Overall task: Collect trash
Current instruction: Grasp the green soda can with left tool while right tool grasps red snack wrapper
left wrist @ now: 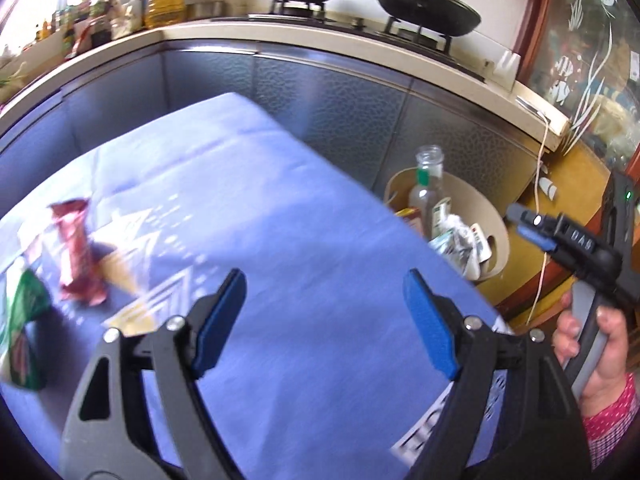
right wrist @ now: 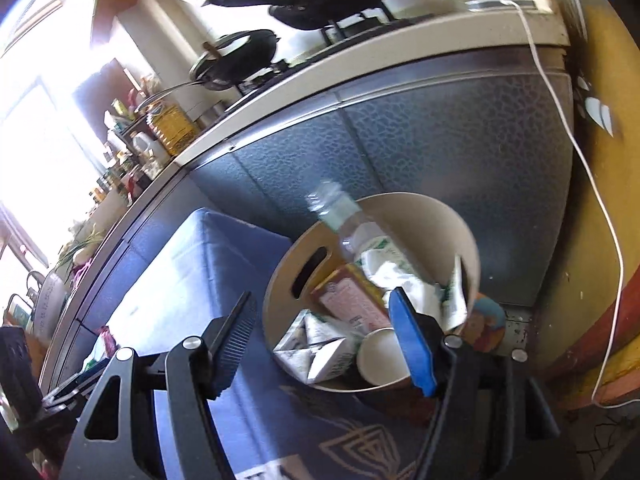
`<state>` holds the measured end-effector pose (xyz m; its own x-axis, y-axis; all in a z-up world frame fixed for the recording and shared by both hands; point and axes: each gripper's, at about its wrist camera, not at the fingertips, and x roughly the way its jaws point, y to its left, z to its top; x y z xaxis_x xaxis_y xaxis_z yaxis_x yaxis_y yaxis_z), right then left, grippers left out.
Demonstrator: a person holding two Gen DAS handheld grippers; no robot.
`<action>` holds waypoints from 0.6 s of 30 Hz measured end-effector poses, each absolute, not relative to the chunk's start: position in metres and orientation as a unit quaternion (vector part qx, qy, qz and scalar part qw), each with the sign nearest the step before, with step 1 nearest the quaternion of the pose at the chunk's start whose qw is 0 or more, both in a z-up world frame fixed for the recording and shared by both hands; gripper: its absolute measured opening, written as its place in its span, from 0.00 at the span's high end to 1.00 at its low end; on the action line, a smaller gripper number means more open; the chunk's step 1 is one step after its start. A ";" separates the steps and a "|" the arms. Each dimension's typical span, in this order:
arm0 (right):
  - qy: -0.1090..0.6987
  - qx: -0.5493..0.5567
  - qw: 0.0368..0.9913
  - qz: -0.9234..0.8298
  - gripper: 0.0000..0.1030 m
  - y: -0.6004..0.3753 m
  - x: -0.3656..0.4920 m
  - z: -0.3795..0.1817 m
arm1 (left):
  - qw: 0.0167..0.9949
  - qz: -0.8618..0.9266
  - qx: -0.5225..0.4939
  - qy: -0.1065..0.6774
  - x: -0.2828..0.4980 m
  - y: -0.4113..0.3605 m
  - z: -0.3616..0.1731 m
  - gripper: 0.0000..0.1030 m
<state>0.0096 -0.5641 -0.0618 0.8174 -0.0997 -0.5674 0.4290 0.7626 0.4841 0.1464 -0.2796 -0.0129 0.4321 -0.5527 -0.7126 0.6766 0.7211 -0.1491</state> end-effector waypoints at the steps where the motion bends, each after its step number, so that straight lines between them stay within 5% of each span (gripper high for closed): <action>1: 0.264 0.306 0.904 -0.139 0.34 -0.557 0.013 -0.057 | 0.845 -0.359 0.078 0.388 0.145 -0.268 -0.015 0.25; 18: 0.343 0.242 0.906 0.060 0.34 -0.393 0.102 -0.036 | 0.913 -0.195 0.011 0.357 0.137 -0.049 -0.020 0.21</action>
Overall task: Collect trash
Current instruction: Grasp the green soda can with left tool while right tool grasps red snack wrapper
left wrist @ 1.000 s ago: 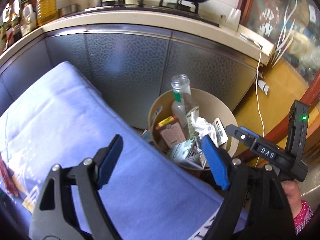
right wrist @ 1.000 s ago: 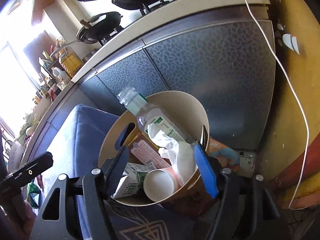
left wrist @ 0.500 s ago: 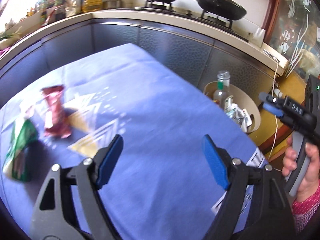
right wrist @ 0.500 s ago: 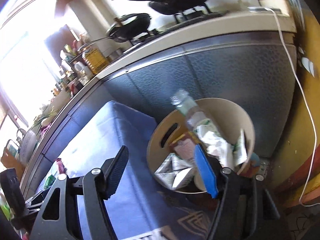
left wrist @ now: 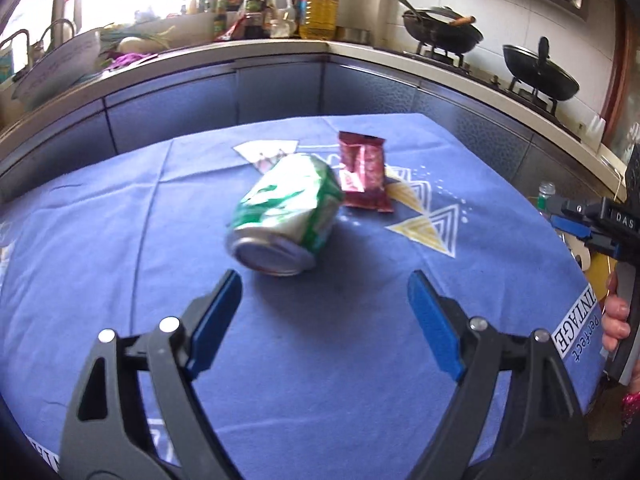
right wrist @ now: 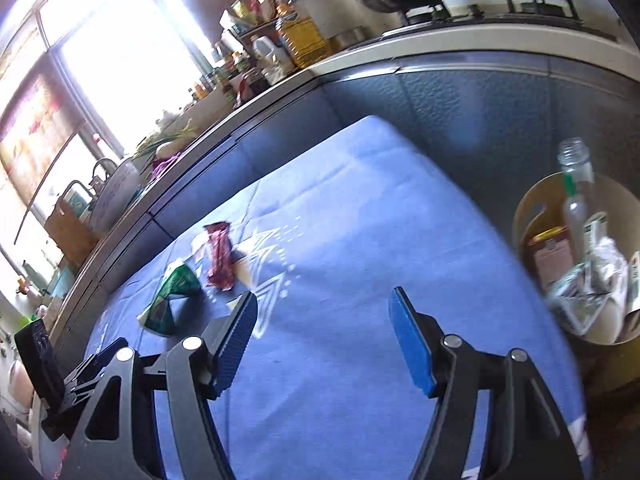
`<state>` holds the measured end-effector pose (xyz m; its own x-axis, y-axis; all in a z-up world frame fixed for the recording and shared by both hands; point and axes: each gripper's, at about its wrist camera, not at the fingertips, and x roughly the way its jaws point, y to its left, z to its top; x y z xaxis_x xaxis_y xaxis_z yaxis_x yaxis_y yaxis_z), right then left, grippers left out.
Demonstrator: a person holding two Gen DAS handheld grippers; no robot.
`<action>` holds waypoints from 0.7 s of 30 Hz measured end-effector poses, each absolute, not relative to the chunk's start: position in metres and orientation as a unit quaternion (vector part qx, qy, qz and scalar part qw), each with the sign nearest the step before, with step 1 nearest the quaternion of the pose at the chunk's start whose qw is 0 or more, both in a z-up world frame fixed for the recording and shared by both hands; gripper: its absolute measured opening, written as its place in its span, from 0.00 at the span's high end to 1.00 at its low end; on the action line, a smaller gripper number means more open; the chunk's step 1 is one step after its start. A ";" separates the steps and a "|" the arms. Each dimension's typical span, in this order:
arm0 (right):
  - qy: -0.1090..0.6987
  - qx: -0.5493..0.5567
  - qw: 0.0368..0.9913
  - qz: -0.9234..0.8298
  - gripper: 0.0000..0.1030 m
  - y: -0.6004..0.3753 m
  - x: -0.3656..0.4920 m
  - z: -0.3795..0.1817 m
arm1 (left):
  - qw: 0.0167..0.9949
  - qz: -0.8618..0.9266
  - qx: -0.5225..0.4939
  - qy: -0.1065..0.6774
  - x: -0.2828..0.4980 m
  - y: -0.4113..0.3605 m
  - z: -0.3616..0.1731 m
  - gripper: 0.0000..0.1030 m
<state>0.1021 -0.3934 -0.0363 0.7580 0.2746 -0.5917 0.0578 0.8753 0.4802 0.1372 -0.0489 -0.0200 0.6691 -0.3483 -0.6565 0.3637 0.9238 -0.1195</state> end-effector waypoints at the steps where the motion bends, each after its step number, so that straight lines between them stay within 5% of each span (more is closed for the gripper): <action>1: 0.349 0.247 0.901 0.074 0.34 -0.384 0.107 -0.039 | 0.912 -0.193 -0.003 0.362 0.140 -0.038 -0.020 0.21; 7: 0.378 0.246 0.885 0.117 0.35 -0.337 0.129 -0.047 | 0.922 -0.168 -0.008 0.349 0.155 -0.021 -0.007 0.16; 21: 0.394 0.237 0.876 0.145 0.35 -0.329 0.171 -0.040 | 0.916 -0.114 0.263 0.280 0.182 -0.116 -0.036 0.16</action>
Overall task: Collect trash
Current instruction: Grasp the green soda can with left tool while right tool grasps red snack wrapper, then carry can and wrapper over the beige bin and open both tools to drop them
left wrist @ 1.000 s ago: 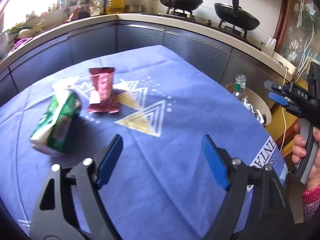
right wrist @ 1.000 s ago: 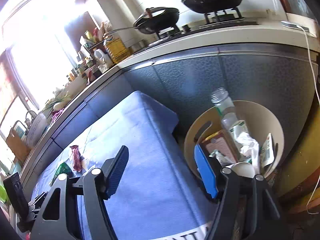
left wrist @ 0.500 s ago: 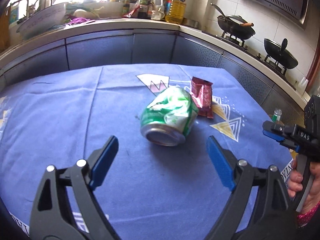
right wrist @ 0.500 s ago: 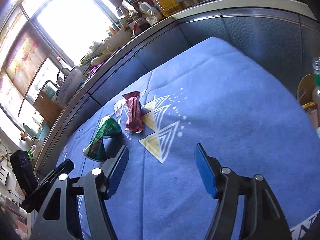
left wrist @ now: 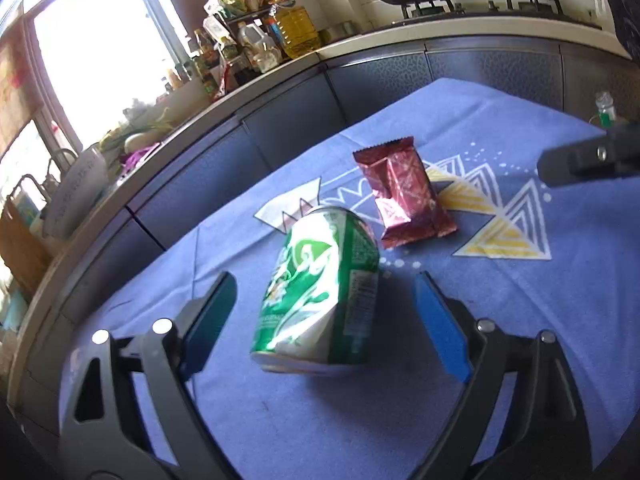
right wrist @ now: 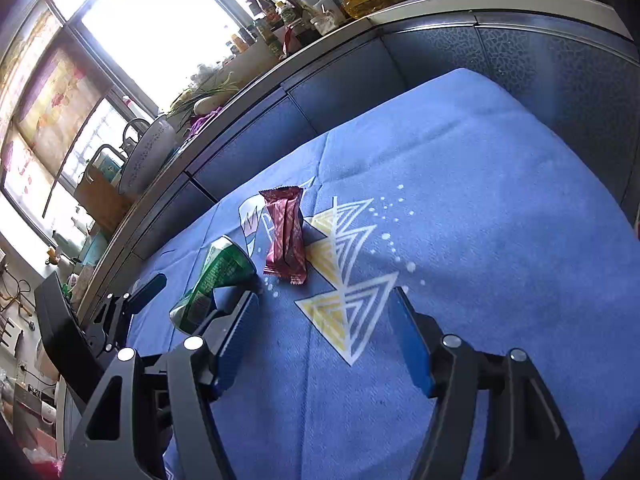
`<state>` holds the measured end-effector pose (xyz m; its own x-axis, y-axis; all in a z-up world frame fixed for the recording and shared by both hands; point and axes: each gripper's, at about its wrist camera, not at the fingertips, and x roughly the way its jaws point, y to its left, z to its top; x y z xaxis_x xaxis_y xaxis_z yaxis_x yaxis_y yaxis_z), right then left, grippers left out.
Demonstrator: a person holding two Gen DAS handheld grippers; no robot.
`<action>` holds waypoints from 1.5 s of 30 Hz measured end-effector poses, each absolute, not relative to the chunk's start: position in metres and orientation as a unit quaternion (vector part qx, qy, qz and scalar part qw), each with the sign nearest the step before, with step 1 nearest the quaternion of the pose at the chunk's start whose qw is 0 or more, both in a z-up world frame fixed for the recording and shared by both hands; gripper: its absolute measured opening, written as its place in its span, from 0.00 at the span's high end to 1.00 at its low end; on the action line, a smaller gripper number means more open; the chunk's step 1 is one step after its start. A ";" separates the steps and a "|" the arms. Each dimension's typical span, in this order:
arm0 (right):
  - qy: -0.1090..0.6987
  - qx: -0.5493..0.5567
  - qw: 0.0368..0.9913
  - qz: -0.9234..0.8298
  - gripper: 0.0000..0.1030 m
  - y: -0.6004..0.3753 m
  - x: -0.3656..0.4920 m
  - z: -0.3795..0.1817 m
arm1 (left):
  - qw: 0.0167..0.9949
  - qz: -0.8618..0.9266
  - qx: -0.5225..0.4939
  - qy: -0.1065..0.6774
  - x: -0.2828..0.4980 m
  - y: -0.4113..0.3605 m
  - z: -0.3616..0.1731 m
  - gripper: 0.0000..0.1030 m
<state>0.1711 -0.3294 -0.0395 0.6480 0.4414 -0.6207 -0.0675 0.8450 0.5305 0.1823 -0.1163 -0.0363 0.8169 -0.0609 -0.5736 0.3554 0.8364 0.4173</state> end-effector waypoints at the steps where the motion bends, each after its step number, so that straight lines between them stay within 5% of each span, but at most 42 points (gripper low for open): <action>1: 0.396 0.238 0.874 0.149 0.35 -0.328 0.178 -0.039 | 0.916 -0.107 0.270 0.278 0.184 -0.118 -0.040 0.16; 6: 0.405 0.209 0.874 0.170 0.44 -0.303 0.217 -0.038 | 0.912 -0.098 0.273 0.291 0.196 -0.117 -0.052 0.48; 11: 0.422 0.179 0.869 0.186 0.60 -0.270 0.252 -0.052 | 0.920 -0.110 0.211 0.310 0.210 -0.090 -0.044 0.56; 13: 0.431 0.181 0.862 0.198 0.88 -0.264 0.262 -0.061 | 0.923 -0.122 0.168 0.323 0.216 -0.076 -0.037 0.59; 16: 0.431 0.207 0.853 0.208 0.99 -0.264 0.259 -0.066 | 0.924 -0.144 0.102 0.340 0.216 -0.054 -0.026 0.63; 21: 0.394 0.218 0.866 0.217 1.00 -0.275 0.216 -0.048 | 0.913 -0.186 0.006 0.364 0.206 -0.031 -0.016 0.64; 28: 0.360 0.253 0.878 0.189 1.00 -0.326 0.151 -0.039 | 0.893 -0.251 -0.002 0.373 0.188 -0.076 -0.005 0.65; 45: 0.246 0.325 0.912 -0.033 1.00 -0.564 0.021 -0.039 | 0.802 -0.458 0.110 0.366 0.166 -0.375 0.013 0.65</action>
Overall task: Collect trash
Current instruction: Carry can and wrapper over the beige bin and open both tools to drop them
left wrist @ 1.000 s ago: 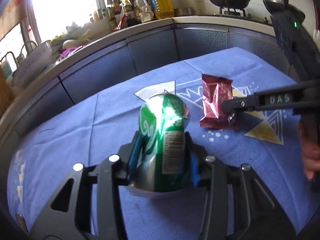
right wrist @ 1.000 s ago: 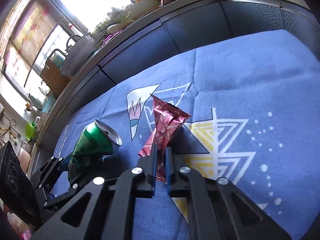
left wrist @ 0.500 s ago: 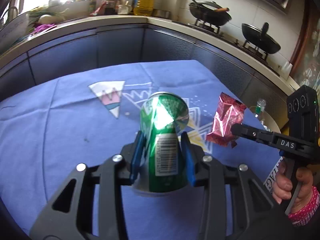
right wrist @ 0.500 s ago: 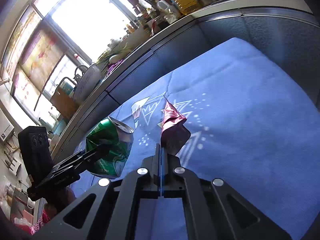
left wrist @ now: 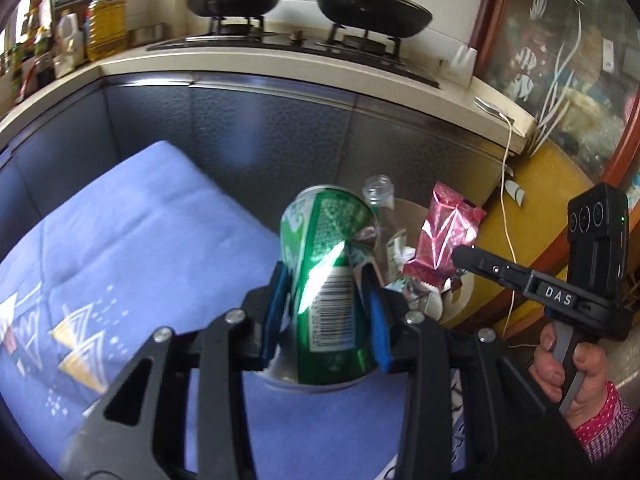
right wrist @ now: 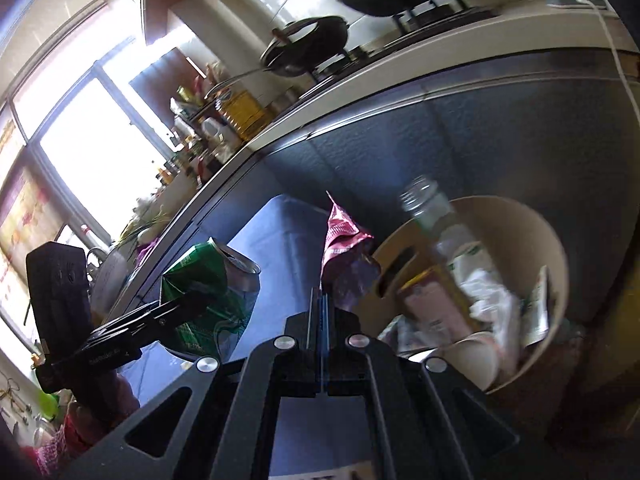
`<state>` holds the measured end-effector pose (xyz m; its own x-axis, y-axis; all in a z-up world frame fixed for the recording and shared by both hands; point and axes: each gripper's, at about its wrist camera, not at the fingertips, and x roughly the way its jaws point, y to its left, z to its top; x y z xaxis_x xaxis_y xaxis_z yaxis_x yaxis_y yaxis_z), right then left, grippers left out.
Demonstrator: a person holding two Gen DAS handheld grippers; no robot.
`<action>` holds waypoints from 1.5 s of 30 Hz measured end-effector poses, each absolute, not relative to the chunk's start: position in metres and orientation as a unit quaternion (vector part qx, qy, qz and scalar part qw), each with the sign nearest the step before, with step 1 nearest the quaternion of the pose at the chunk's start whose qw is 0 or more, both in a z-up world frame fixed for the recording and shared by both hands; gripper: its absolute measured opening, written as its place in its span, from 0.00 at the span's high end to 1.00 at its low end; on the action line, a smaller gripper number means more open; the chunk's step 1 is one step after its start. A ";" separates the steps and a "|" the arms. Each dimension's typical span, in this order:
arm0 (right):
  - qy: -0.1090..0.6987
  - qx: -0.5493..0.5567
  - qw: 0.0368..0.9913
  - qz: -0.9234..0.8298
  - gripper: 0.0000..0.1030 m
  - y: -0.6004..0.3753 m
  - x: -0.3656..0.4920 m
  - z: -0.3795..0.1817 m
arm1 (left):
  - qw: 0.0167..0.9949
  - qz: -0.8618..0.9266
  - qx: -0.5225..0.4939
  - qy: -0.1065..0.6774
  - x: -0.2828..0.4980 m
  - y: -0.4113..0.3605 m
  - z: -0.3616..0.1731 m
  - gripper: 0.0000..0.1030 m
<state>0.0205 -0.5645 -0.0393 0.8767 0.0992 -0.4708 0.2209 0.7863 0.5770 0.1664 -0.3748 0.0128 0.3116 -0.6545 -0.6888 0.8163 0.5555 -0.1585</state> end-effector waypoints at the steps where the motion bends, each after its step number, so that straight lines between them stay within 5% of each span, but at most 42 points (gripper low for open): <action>1: 0.244 0.321 0.914 -0.048 1.00 -0.576 0.015 -0.041 | 0.796 -0.466 0.117 0.367 0.165 -0.391 0.011 0.65; 16: 0.288 0.301 0.901 -0.122 0.99 -0.626 0.014 -0.101 | 0.754 -0.497 0.205 0.378 0.149 -0.527 -0.040 0.64; 18: 0.296 0.307 0.896 -0.125 0.98 -0.624 0.019 -0.106 | 0.751 -0.490 0.216 0.386 0.149 -0.531 -0.044 0.35; 21: 0.288 0.322 0.892 -0.130 0.96 -0.624 0.020 -0.111 | 0.770 -0.482 0.220 0.357 0.143 -0.524 -0.039 0.29; 23: 0.286 0.324 0.892 -0.135 0.90 -0.622 0.019 -0.110 | 0.772 -0.479 0.221 0.353 0.140 -0.518 -0.036 0.29; 24: 0.285 0.323 0.892 -0.138 0.78 -0.620 0.018 -0.109 | 0.776 -0.476 0.222 0.350 0.139 -0.513 -0.033 0.29; 25: 0.285 0.318 0.893 -0.144 0.56 -0.618 0.018 -0.107 | 0.779 -0.475 0.222 0.346 0.138 -0.509 -0.031 0.29; 27: 0.278 0.305 0.897 -0.161 0.35 -0.610 0.016 -0.100 | 0.787 -0.468 0.216 0.339 0.134 -0.499 -0.025 0.29; 45: 0.254 0.289 0.906 -0.174 0.34 -0.527 -0.005 -0.042 | 0.836 -0.432 0.134 0.311 0.117 -0.370 0.018 0.29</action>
